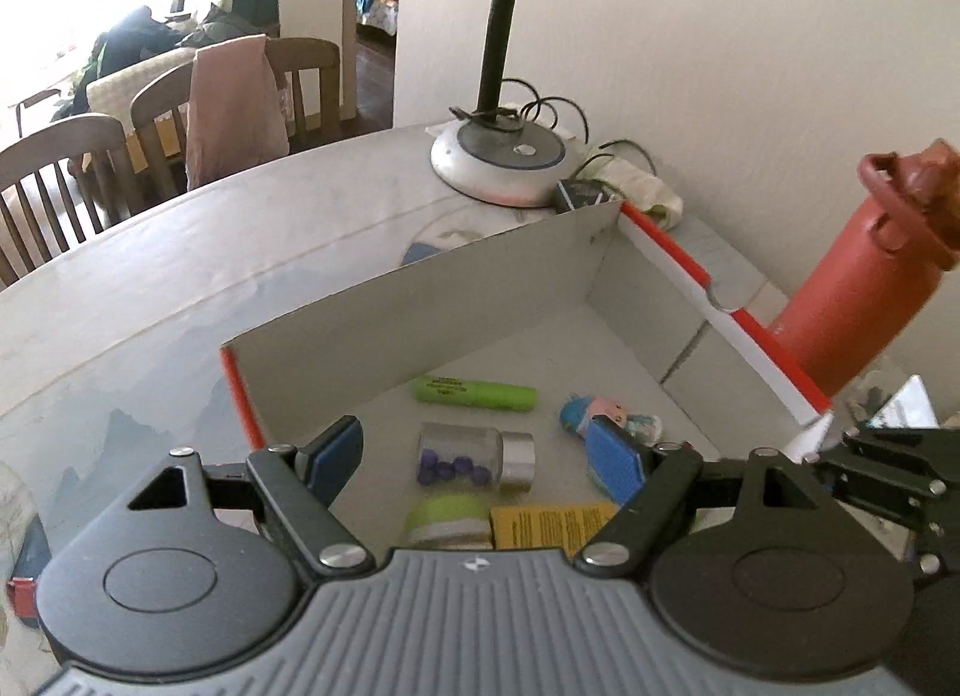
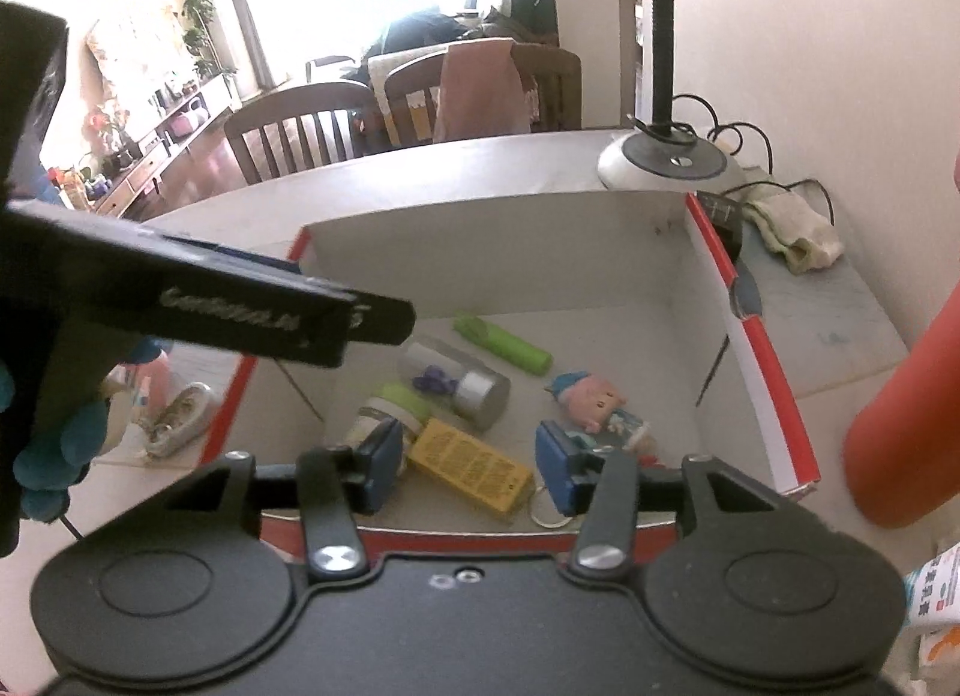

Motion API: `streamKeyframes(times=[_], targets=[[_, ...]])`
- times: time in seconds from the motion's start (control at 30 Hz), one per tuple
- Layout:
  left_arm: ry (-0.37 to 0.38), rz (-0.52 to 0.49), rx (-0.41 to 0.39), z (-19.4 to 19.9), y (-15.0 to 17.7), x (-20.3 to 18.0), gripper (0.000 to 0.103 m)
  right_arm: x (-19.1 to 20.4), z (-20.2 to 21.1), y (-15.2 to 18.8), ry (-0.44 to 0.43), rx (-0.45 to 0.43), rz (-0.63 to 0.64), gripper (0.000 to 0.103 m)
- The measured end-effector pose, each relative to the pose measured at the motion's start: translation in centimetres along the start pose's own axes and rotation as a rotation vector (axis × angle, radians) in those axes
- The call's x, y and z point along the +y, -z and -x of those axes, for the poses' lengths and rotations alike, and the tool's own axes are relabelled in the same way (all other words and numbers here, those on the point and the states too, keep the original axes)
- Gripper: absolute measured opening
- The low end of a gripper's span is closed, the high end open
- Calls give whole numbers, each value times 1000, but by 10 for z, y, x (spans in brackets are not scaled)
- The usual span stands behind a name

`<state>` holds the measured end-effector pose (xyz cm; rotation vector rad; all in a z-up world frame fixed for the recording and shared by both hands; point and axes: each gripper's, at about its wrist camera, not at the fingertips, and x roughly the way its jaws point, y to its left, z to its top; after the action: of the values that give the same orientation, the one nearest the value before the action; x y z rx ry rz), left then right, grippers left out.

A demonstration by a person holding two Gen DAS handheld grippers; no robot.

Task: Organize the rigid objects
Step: 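Withdraw both tools from the box back over the pink heart clip and tape measure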

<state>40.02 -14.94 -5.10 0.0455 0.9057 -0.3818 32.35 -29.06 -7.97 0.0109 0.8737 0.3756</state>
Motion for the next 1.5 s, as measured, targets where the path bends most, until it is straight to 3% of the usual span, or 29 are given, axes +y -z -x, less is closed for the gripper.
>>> streamKeyframes(times=[0.17, 0.53, 1.0, 1.33, 1.5], targets=[[12, -4, -29, 27, 12, 10, 82, 14, 10, 0, -11, -21, -7, 52], [27, 23, -71, 83, 47, 51, 82, 60, 25, 5, -45, -49, -15, 68], [1, 84, -80, 130, 99, 129, 83, 141, 17, 11, -98, -48, 64, 84], [-3, 132, -62, 144, 133, 187, 85, 188, -6, 20, -109, -4, 103, 86], [-28, 154, -81, 145, 142, 214, 99, 205, -20, 22, -96, 18, 130, 87]])
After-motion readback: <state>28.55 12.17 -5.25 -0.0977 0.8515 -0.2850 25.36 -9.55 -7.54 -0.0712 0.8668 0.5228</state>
